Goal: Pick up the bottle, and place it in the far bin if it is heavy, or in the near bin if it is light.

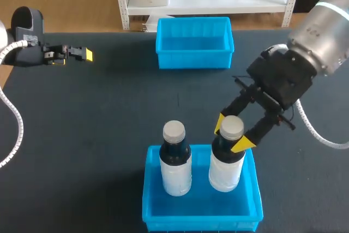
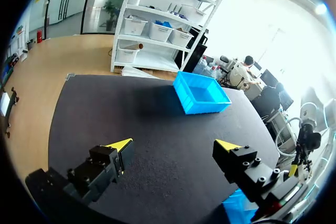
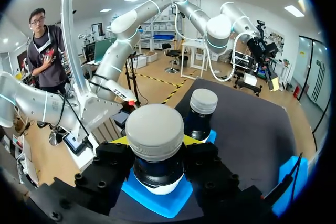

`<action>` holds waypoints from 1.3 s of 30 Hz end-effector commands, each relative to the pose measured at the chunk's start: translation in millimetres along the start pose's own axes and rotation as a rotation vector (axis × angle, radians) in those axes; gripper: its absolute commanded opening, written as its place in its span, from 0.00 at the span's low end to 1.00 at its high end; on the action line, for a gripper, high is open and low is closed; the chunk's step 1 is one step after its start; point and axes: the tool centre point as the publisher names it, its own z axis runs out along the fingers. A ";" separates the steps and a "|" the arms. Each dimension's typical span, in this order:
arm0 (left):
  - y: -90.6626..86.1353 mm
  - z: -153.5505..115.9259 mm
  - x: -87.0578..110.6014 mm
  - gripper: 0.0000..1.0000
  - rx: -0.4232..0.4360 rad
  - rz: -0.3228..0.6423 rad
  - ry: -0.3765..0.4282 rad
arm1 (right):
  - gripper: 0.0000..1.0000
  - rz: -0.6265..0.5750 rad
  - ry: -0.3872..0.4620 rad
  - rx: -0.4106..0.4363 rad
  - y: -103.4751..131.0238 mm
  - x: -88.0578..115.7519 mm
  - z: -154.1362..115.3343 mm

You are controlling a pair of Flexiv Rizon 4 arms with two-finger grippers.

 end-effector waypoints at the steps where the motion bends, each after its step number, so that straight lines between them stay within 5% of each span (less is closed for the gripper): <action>1: 0.0 0.0 0.0 1.00 0.000 0.000 0.000 | 0.00 -0.013 -0.004 -0.025 -9.6 8.1 6.2; 17: 0.0 0.0 0.0 1.00 0.000 0.000 0.000 | 0.00 0.000 -0.015 -0.032 -14.7 23.8 10.9; 25: 0.0 0.0 0.0 1.00 0.000 0.000 0.000 | 0.49 0.018 -0.013 -0.035 -15.9 28.2 11.7; 27: 0.0 0.0 0.0 1.00 0.000 0.000 0.000 | 1.00 0.023 -0.012 -0.035 -16.1 28.8 11.4; 39: 0.0 0.0 0.0 1.00 0.000 0.000 0.000 | 1.00 0.103 0.013 -0.026 -18.9 42.3 -4.3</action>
